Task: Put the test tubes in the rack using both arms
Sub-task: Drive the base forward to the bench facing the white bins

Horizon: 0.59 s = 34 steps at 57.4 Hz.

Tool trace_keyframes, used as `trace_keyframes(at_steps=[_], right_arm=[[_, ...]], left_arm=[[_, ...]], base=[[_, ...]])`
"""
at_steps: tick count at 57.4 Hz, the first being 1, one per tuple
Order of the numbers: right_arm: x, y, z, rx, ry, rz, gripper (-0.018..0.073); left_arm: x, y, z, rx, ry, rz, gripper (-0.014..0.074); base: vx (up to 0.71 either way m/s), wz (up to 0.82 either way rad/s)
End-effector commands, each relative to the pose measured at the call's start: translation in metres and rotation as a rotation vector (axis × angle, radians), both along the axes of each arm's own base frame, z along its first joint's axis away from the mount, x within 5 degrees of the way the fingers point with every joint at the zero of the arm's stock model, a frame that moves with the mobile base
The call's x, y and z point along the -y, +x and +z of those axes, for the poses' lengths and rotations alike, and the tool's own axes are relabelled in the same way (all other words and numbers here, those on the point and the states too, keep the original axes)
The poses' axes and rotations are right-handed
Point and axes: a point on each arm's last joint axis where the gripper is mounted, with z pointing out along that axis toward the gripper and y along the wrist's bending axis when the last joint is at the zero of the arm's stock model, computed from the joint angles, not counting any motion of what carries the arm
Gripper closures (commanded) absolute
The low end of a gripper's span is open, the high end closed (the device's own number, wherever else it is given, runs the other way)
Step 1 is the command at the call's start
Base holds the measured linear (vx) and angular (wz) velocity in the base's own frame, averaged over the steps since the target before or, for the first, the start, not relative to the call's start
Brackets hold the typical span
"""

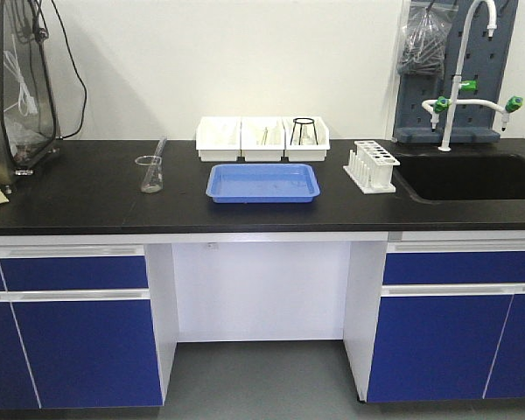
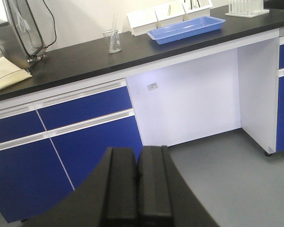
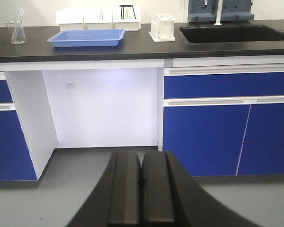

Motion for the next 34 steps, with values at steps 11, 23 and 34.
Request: trace_keyframes(at_steps=[11,23,34], right_arm=[[-0.0001,0.0004,0.0045,0.081,-0.017,0.003,0.0567],[-0.0001,0.0004,0.0045,0.081,-0.017,0.003,0.0567],[-0.0001,0.0004,0.0045,0.081,-0.017,0.003,0.0567]], left_arm=[[-0.0004,0.0009,-0.0012,0.062,-0.017,0.008,0.0617],[-0.0004,0.0009,-0.0012,0.062,-0.017,0.008,0.0617],[-0.0004,0.0009,-0.0012,0.062,-0.017,0.008,0.0617]], base=[[0.00,0.00],[0.00,0.00],[0.00,0.00]])
